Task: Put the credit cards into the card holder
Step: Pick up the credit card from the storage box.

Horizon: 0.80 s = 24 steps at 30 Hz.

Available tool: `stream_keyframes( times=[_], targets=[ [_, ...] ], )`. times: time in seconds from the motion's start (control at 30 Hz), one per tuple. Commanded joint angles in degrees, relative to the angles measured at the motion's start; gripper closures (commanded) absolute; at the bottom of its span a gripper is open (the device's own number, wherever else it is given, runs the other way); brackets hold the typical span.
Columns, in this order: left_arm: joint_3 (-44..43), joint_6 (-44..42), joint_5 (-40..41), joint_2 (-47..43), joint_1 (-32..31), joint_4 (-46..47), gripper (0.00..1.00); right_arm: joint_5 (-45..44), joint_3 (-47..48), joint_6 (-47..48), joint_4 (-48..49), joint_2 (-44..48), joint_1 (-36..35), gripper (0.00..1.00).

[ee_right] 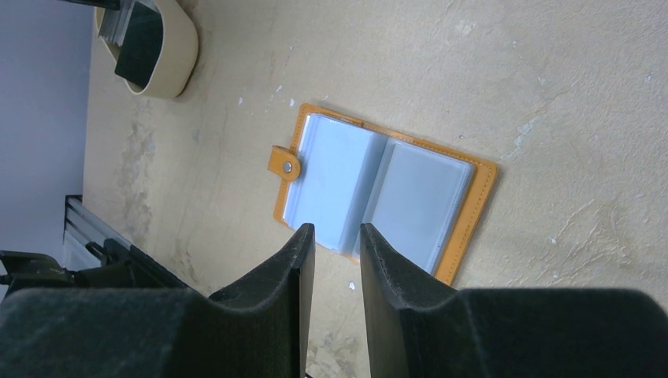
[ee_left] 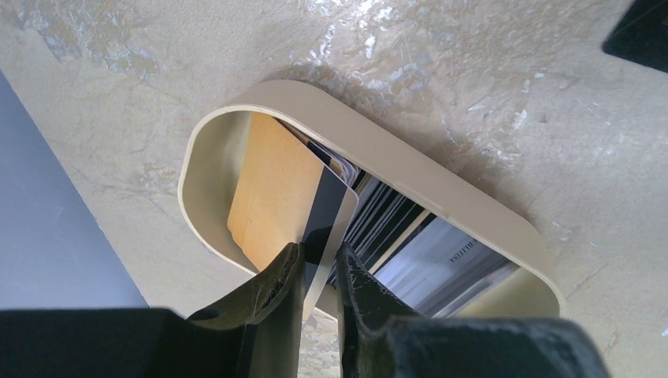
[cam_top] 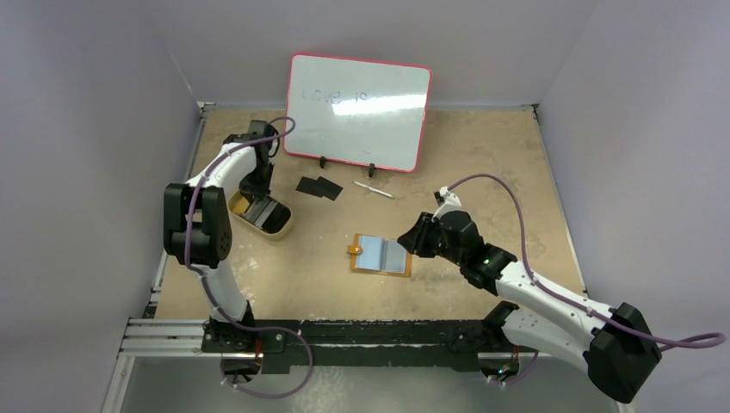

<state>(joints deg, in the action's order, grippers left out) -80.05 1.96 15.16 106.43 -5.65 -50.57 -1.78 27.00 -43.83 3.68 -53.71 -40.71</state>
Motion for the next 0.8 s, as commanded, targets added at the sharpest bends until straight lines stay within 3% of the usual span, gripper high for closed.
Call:
stream_keyframes(
  times=[0.0,0.23,0.47,0.77],
  targets=[
    [-1.5,1.7,-6.1,-2.7,-0.5,-2.4,0.82,0.7,0.7,0.8,2.6,-0.9,0.3,0.70],
    [-0.5,1.8,-6.8,-3.1,-0.6,-2.1,0.84,0.7,0.4,0.7,2.4,-0.4,0.3,0.70],
    [-0.4,2.9,-4.9,-5.1,-0.6,-1.9,1.00,0.4,-0.1,0.4,2.2,0.4,0.3,0.70],
    [-2.9,6.7,2.8,-10.9,-2.4,-5.0,1.00,0.4,0.3,0.4,2.0,0.4,0.3,0.70]
  ],
)
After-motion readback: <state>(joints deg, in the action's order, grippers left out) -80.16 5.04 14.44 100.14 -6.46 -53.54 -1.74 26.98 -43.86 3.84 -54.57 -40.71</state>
